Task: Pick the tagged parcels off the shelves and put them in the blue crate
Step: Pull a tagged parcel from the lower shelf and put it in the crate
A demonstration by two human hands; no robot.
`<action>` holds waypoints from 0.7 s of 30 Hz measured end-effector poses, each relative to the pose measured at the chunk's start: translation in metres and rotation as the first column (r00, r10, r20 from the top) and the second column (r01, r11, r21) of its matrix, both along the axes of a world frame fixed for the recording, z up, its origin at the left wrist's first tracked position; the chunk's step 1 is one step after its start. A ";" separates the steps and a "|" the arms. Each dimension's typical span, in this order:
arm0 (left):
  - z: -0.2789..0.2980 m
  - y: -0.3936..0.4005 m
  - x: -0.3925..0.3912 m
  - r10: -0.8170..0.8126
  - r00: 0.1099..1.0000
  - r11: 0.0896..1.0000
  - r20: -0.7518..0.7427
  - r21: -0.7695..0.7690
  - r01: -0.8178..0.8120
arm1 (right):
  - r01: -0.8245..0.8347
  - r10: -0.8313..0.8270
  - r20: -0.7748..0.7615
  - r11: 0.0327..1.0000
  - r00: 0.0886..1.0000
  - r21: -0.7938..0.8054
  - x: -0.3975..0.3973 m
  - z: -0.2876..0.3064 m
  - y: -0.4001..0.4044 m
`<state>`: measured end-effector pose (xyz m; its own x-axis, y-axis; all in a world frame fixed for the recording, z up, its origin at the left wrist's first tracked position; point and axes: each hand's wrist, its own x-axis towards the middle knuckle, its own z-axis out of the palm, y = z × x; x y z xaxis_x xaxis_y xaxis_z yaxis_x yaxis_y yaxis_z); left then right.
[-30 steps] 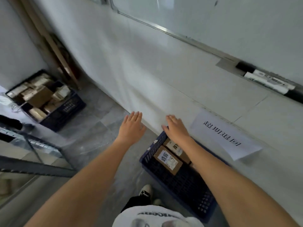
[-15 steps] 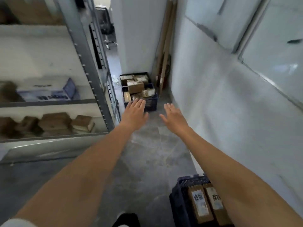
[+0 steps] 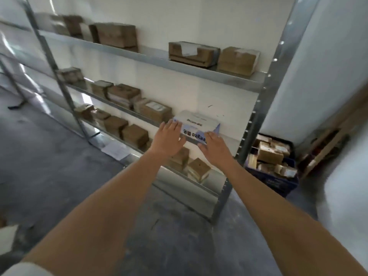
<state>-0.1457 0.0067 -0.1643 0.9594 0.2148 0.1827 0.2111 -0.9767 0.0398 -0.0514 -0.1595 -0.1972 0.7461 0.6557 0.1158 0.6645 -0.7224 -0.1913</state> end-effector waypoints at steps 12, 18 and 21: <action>0.002 0.186 -0.009 0.413 0.910 0.910 0.021 -0.047 -0.412 | -0.381 0.380 -0.056 0.925 0.923 0.001 0.056 0.010 0.230; 0.011 0.261 0.007 0.564 0.823 0.816 0.071 -0.203 -0.541 | -0.465 0.465 -0.030 0.885 0.885 0.016 0.083 0.021 0.325; 0.008 0.298 0.012 0.626 0.776 0.759 0.070 -0.280 -0.587 | -0.497 0.497 -0.017 0.867 0.868 -0.037 0.089 0.017 0.369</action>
<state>-0.1341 0.3049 -0.1565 0.5770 0.7961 0.1823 0.7282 -0.6026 0.3265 0.0374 0.2094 -0.1802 0.3212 0.9437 0.0792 0.9363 -0.3040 -0.1758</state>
